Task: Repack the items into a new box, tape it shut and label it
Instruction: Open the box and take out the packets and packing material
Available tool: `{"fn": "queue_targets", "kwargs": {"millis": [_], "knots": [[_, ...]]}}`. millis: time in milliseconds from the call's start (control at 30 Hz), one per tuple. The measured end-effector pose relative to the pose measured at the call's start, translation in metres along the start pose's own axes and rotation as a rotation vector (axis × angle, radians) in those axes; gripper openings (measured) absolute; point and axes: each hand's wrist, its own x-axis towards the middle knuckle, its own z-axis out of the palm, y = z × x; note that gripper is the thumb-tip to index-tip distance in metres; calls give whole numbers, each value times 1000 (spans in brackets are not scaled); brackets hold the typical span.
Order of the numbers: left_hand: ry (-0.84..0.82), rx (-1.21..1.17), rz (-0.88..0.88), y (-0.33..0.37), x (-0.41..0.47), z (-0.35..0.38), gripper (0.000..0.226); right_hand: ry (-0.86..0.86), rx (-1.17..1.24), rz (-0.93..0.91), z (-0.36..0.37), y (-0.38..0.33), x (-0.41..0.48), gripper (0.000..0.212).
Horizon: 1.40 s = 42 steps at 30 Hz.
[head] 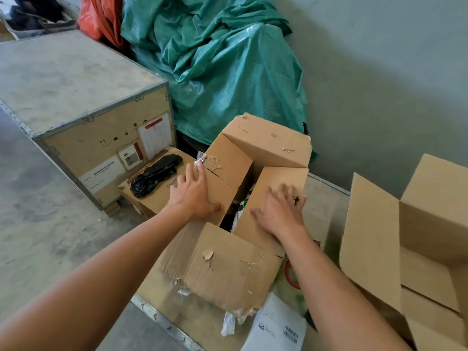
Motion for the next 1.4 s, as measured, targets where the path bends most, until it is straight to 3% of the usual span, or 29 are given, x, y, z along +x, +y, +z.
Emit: {"fn": "queue_targets", "kwargs": {"millis": [167,333,433,500,767,1000,1100,1200,1400], "knots": [[12,10,-22,-5,-1,4,151,7,37,78,6,-11,-14,110],[11,-106,15,-14,2,-6,130,20,-26,86,10,-15,-23,119],[11,-237,37,-24,4,-12,101,7,-40,73,10,-27,-20,113],[-2,-287,46,-32,2,-12,93,-40,-83,53,10,-33,-19,108],[20,-303,77,-36,-2,-8,85,-246,-189,-97,6,-30,-11,62],[5,-271,84,-35,-2,-9,84,-115,93,-173,-34,-35,-30,45],[50,-102,52,-28,-3,-10,94,4,281,-140,-69,-36,-49,42],[135,11,17,-7,-11,-9,118,79,494,-75,-100,-22,-68,36],[20,89,-84,18,-18,0,155,272,390,106,-125,6,-102,51]]}}
